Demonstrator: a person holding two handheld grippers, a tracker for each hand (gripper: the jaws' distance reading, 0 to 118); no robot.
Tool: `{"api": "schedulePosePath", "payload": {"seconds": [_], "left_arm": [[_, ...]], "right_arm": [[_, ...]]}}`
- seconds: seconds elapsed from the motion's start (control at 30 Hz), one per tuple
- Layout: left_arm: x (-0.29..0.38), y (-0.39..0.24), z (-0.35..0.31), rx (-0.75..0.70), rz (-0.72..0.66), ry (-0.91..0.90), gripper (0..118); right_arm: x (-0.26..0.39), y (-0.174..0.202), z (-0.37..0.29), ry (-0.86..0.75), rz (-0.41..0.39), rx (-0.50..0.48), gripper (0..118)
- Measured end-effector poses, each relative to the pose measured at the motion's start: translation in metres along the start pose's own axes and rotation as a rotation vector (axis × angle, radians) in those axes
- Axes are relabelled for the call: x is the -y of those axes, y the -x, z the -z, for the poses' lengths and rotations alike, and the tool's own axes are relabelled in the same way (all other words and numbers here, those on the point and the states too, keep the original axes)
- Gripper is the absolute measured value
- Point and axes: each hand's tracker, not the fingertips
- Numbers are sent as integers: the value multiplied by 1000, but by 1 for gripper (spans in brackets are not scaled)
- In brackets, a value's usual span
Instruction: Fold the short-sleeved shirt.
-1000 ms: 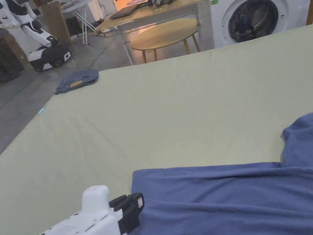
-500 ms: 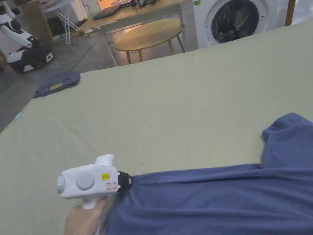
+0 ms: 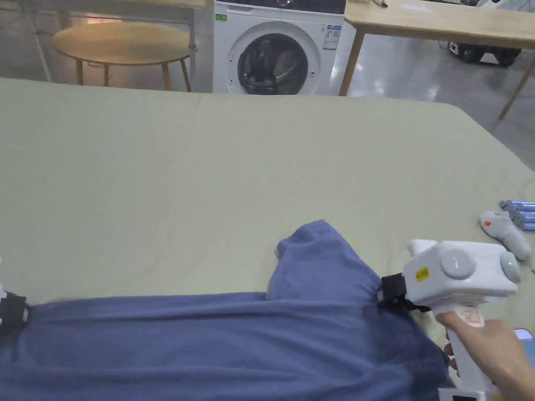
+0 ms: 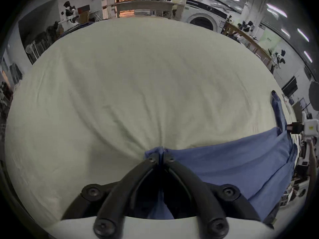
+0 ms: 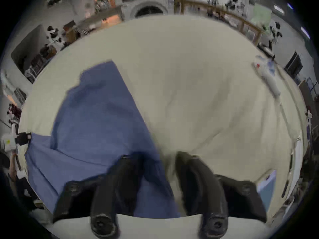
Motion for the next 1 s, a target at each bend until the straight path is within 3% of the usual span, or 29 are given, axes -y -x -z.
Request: {"api": "schedulePosePath", "payload": {"seconds": [0.07, 0.1, 0.13, 0.17, 0.23, 0.33, 0.4, 0.5, 0.7, 0.83, 0.87, 0.9, 0.93, 0.97, 1.0], "left_arm": [[3, -3, -1, -8, 8, -2, 0], [4, -5, -2, -13, 12, -6, 0], [2, -3, -1, -16, 21, -11, 0], [2, -1, -2, -14, 35, -15, 0], [4, 2, -16, 11, 21, -45, 0], [26, 6, -70, 104, 35, -278, 0], [49, 14, -107, 181, 9, -315, 0], [102, 23, -151, 186, 21, -338, 0], [198, 57, -150, 202, -126, -281, 0], [223, 52, -133, 177, -140, -225, 0], [225, 53, -129, 177, -136, -226, 2], [225, 53, -125, 178, -132, -235, 27], [232, 64, -119, 175, -131, -236, 50], [231, 65, -118, 170, -120, -243, 58], [231, 65, -119, 128, -112, -256, 58]], "right_arm": [[9, -1, -5, -66, 1, -14, 23], [12, 0, -12, -76, 4, -12, 23], [14, -2, -16, -97, 18, -45, 7], [15, -5, -18, -110, 40, -87, 1], [20, -6, -33, -122, 65, -95, 1], [41, -10, -73, -233, 26, -154, 1], [70, -10, -108, -304, -15, -162, 1], [131, -12, -139, -371, -5, -155, 1], [251, -25, -147, -373, 83, -99, 1], [282, -37, -129, -330, 132, -99, 1], [285, -36, -125, -327, 139, -97, 3], [285, -39, -119, -327, 140, -96, 17], [286, -37, -118, -339, 133, -89, 42], [287, -35, -118, -366, 100, -62, 63], [288, -33, -118, -371, 83, -17, 64]]}}
